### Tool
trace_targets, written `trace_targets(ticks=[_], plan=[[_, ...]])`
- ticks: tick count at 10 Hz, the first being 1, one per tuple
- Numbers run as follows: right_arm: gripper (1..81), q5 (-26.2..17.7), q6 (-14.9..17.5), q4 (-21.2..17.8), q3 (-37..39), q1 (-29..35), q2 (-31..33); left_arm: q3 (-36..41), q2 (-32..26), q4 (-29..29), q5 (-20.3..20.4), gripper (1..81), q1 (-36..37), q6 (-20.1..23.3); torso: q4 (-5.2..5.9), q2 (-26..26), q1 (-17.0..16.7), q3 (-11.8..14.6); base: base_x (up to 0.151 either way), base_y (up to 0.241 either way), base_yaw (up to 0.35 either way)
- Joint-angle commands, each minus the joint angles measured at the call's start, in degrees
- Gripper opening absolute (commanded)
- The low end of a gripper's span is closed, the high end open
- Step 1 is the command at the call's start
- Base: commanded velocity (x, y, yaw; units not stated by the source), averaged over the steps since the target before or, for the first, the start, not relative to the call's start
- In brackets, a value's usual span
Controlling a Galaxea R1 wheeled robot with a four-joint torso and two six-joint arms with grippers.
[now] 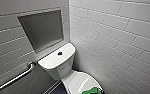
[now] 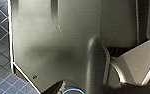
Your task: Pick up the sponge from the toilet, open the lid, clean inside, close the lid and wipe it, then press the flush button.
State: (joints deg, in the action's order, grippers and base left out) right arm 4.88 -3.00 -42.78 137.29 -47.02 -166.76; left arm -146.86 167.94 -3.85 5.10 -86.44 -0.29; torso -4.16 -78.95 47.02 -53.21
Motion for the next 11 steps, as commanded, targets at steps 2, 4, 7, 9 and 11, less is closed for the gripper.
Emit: trace_targets(ticks=[2,4,7,9,11], plan=[[81.1,-0.05,0.71,5.33,-1.86,2.23,-1.24,0.17,-0.05,-0.19,-4.48,81.1,-0.79,-0.15,0.0,0.0,0.0,0.0,0.0,0.0,0.0],[81.1,3.38,0.63,7.44,-1.6,0.65,-1.5,0.17,-0.14,-0.19,-4.48,81.1,-0.79,-0.23,0.0,0.0,0.0,0.0,0.0,0.0,0.0],[81.1,3.82,0.71,8.24,-0.98,0.03,-1.33,0.17,0.12,-0.28,-4.57,81.1,-0.79,-0.23,0.0,0.0,0.0,0.0,0.0,0.0,0.0],[81.1,3.83,0.63,8.68,-0.98,-0.05,-1.07,0.17,0.29,-0.28,-4.48,81.1,-0.88,-0.15,0.0,0.0,0.0,0.0,0.0,0.0,0.0],[1.0,3.91,0.54,8.68,-2.12,0.56,-0.01,0.17,0.39,-0.19,-4.48,81.1,-0.88,-0.15,0.0,0.0,0.0,0.0,0.0,0.0,0.0]])
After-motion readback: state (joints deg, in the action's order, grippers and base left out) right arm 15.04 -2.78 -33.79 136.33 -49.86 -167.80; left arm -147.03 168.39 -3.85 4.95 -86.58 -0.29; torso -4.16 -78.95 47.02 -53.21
